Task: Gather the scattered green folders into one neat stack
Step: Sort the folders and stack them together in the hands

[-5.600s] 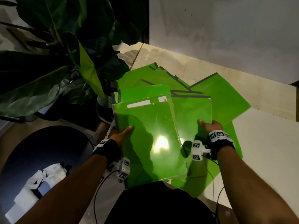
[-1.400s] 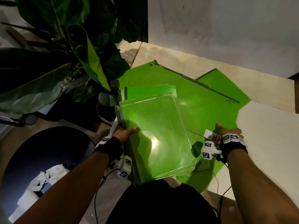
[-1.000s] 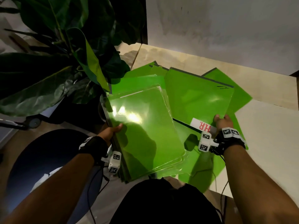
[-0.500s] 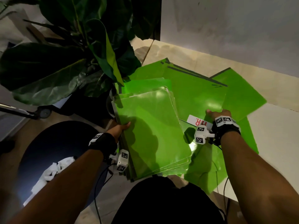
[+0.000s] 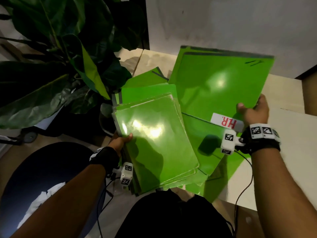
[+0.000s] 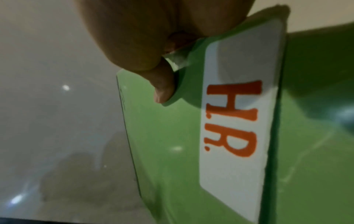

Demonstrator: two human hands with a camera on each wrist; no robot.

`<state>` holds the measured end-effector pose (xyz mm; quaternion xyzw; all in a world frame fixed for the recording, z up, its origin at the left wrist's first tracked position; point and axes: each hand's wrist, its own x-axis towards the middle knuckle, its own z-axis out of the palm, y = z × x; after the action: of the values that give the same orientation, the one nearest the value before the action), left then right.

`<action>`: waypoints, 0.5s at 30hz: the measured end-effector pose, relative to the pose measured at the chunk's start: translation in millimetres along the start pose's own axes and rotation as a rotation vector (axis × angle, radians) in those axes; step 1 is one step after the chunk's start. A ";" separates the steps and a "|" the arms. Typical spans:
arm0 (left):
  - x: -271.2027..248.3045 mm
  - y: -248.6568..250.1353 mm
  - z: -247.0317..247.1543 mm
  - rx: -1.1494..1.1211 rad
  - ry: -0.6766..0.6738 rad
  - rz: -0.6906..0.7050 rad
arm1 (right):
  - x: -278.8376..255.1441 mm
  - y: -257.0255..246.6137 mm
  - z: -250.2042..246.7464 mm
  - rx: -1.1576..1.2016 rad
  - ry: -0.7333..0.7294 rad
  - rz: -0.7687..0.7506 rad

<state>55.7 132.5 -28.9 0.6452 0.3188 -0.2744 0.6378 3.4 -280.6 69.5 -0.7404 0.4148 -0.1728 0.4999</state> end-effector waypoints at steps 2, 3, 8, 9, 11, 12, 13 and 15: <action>3.9 -0.4 6.7 0.010 -0.019 0.014 | 3.4 -19.0 -22.7 0.073 0.048 -0.075; 4.3 0.7 10.4 0.022 -0.032 0.015 | 6.3 -27.9 -33.8 0.110 0.081 -0.108; 12.5 2.0 24.2 0.103 -0.037 -0.024 | 7.1 -63.7 -78.2 0.283 0.178 -0.093; 13.1 2.2 26.4 0.122 -0.029 -0.031 | 9.5 -65.8 -83.7 0.316 0.196 -0.082; 11.7 4.3 29.8 0.140 -0.010 -0.040 | 6.4 -73.6 -90.1 0.325 0.195 -0.068; 10.0 5.6 31.5 0.148 -0.004 -0.047 | 6.6 -74.5 -90.9 0.339 0.160 -0.044; 10.4 5.6 32.0 0.157 -0.001 -0.047 | 12.7 -68.4 -90.5 0.392 0.115 -0.013; 12.2 5.2 32.2 0.183 0.003 -0.039 | 17.1 -57.8 -83.3 0.428 0.018 0.068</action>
<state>69.2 101.1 -36.0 0.6948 0.3060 -0.3137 0.5702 -16.7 -334.7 154.5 -0.6013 0.3978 -0.2464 0.6476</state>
